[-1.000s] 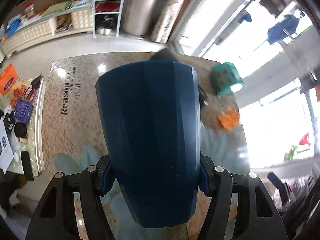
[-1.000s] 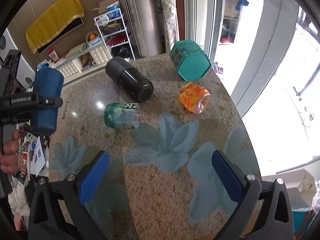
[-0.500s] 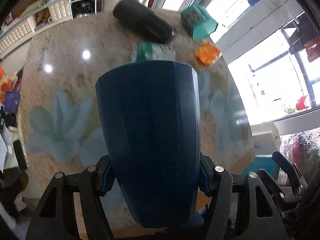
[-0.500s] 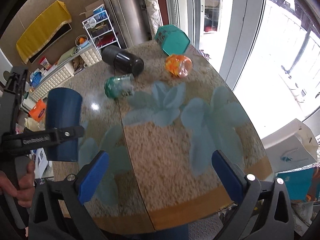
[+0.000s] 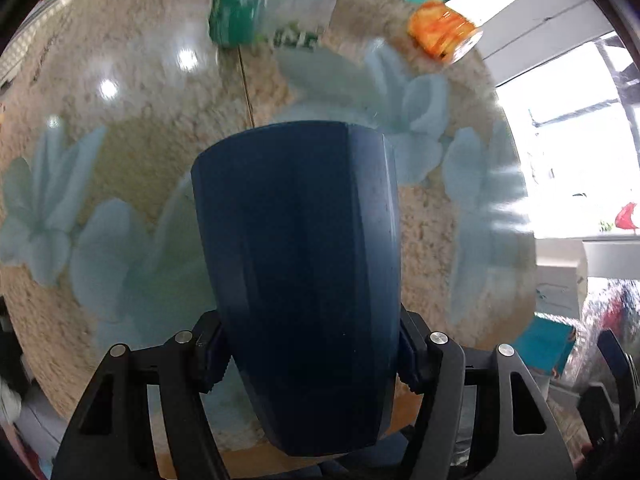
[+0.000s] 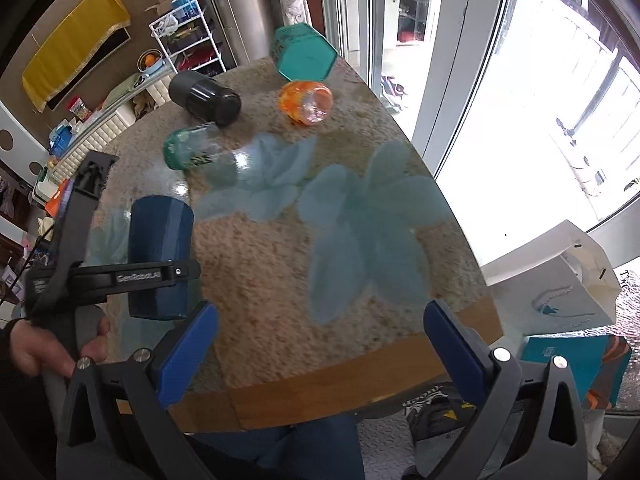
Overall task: Flip cup upright
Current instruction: 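Lower the blue cup toward the table and open the left tool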
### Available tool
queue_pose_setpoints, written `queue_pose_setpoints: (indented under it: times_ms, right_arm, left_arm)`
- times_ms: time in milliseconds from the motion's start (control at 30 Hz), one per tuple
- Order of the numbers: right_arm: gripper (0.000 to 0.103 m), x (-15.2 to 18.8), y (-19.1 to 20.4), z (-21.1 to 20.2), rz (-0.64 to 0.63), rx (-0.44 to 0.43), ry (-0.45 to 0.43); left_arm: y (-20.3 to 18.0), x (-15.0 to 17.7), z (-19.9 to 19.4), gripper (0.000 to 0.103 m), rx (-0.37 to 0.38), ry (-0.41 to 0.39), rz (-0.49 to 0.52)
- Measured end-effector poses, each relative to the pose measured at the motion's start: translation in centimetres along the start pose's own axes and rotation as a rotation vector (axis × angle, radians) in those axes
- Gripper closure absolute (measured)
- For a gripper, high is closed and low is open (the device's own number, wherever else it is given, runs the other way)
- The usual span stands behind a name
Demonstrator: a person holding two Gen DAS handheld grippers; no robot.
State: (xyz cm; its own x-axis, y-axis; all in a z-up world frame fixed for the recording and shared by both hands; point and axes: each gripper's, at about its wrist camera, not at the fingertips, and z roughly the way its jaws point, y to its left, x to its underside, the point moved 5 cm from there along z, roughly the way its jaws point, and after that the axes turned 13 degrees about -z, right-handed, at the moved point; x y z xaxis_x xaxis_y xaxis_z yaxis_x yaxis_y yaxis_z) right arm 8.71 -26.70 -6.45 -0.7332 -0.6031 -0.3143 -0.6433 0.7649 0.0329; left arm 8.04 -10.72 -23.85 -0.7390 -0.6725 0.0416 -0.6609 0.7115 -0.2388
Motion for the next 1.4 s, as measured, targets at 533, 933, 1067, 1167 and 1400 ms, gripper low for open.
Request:
queue_pose_setpoints:
  times_ms: [533, 933, 1067, 1167, 1400]
  right_arm:
    - [0.000, -0.4, -2.7, 1.9, -0.059, -0.082, 0.044]
    - [0.000, -1.5, -2.1, 2.1, -0.067, -0.117, 0.018]
    - [0.000, -1.8, -1.6, 2.0, -0.064, -0.126, 0.012]
    - [0.000, -2.0, -1.1, 2.0, -0.055, -0.134, 0.010]
    - [0.000, -2.8, 1.2, 1.9, -0.044, -0.127, 0.007]
  left_arm:
    - [-0.9, 0.4, 3.1, 0.014, -0.098, -0.023, -0.067]
    - [0.0, -0.7, -1.1, 0.000, -0.113, -0.015, -0.047]
    - [0.8, -1.1, -2.9, 0.000, -0.108, -0.014, -0.047]
    - [1.9, -0.7, -4.3, 0.000, -0.110, -0.017, -0.025]
    - [4.9, -0.4, -7.6, 0.000, -0.094, 0.000, 0.015]
